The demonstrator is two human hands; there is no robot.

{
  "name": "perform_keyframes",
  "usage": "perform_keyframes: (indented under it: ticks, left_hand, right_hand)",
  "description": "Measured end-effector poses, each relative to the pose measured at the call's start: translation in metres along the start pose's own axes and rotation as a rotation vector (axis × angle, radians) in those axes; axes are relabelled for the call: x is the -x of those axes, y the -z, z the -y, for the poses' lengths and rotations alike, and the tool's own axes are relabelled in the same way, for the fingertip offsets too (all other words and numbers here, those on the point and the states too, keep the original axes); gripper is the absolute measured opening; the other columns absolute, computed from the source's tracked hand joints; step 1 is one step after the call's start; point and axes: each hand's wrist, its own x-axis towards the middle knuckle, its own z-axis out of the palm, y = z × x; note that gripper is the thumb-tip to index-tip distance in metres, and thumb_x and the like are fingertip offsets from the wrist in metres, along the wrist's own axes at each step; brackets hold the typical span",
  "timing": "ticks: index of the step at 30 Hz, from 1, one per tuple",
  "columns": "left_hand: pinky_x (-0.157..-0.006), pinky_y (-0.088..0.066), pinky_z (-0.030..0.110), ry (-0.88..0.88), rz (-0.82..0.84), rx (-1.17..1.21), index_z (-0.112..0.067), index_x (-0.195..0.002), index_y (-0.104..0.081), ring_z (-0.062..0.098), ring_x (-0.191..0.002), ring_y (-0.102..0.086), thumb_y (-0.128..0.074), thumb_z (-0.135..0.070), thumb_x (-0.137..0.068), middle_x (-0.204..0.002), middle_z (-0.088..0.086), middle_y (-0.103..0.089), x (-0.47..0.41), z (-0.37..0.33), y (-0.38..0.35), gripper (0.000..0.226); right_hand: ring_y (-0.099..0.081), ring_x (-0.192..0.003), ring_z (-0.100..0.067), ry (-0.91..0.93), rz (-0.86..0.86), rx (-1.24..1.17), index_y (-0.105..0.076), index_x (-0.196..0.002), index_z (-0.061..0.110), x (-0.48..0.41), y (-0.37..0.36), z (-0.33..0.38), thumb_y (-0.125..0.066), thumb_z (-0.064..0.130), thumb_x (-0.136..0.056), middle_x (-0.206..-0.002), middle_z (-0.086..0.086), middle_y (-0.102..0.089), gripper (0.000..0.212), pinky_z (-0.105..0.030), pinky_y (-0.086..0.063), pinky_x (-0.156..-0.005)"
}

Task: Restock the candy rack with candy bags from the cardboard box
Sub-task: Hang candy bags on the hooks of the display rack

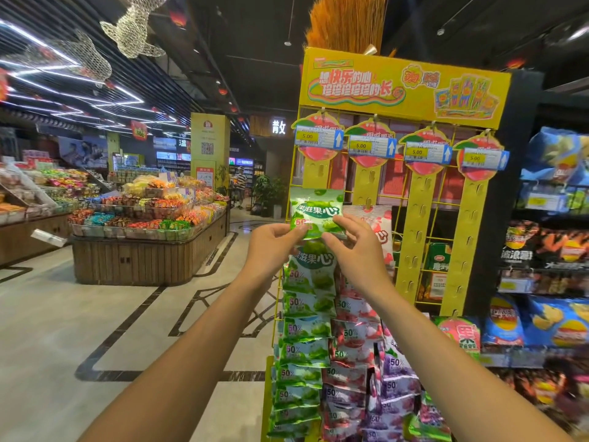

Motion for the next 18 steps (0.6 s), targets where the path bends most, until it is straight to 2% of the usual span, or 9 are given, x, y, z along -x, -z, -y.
perform_keyframes:
  ticks: [4, 8, 10, 13, 15, 18]
  left_hand:
    - [-0.054, -0.046, 0.015, 0.014, 0.017, -0.019, -0.019, -0.094, -0.083, 0.001, -0.06, -0.059, -0.073, -0.036, -0.097, -0.089, 0.005, -0.081, 0.006, 0.009, 0.001, 0.021]
    - [-0.052, -0.045, 0.012, 0.012, 0.028, -0.034, -0.019, -0.095, -0.083, -0.003, -0.058, -0.061, -0.072, -0.035, -0.097, -0.082, -0.001, -0.079, 0.007, 0.014, 0.0, 0.019]
    - [-0.056, -0.046, 0.015, -0.004, 0.034, -0.062, -0.02, -0.096, -0.083, 0.001, -0.064, -0.064, -0.072, -0.037, -0.097, -0.083, -0.003, -0.08, 0.008, 0.018, 0.001, 0.019]
    - [-0.067, -0.053, 0.022, -0.026, 0.042, -0.098, -0.025, -0.098, -0.083, 0.01, -0.082, -0.074, -0.072, -0.038, -0.097, -0.09, -0.005, -0.081, 0.008, 0.027, 0.003, 0.016]
    - [-0.069, -0.055, 0.024, -0.03, 0.037, -0.118, -0.028, -0.1, -0.083, 0.008, -0.086, -0.075, -0.073, -0.038, -0.097, -0.091, -0.007, -0.081, 0.01, 0.032, 0.004, 0.015]
    - [-0.068, -0.054, 0.026, -0.017, -0.016, -0.135, -0.026, -0.111, -0.078, -0.002, -0.074, -0.071, -0.076, -0.039, -0.093, -0.091, -0.003, -0.08, 0.013, 0.038, 0.004, 0.022]
  right_hand:
    - [-0.041, -0.132, -0.002, -0.027, 0.011, 0.016, -0.062, -0.139, 0.018, 0.009, -0.002, -0.006, -0.073, 0.032, -0.094, -0.148, 0.007, -0.049, 0.049, -0.027, -0.035, -0.113]
    - [-0.04, -0.133, -0.002, -0.042, 0.013, -0.002, -0.062, -0.14, 0.018, 0.015, -0.003, -0.011, -0.073, 0.031, -0.094, -0.147, 0.009, -0.048, 0.049, -0.026, -0.036, -0.113]
    - [-0.041, -0.133, -0.002, -0.046, 0.019, -0.003, -0.062, -0.14, 0.018, 0.018, -0.003, -0.013, -0.073, 0.031, -0.094, -0.146, 0.009, -0.047, 0.049, -0.024, -0.037, -0.111]
    - [-0.044, -0.133, -0.004, -0.053, 0.02, -0.014, -0.062, -0.139, 0.022, 0.023, -0.005, -0.02, -0.075, 0.031, -0.092, -0.142, 0.011, -0.047, 0.049, -0.027, -0.04, -0.113]
    - [-0.049, -0.126, -0.003, -0.05, 0.023, -0.004, -0.062, -0.138, 0.026, 0.027, -0.006, -0.023, -0.076, 0.031, -0.091, -0.137, 0.012, -0.048, 0.049, -0.019, -0.042, -0.107]
    - [-0.053, -0.114, -0.003, -0.059, 0.018, 0.01, -0.063, -0.135, 0.031, 0.033, -0.006, -0.023, -0.076, 0.031, -0.092, -0.129, 0.014, -0.049, 0.044, -0.006, -0.04, -0.088]
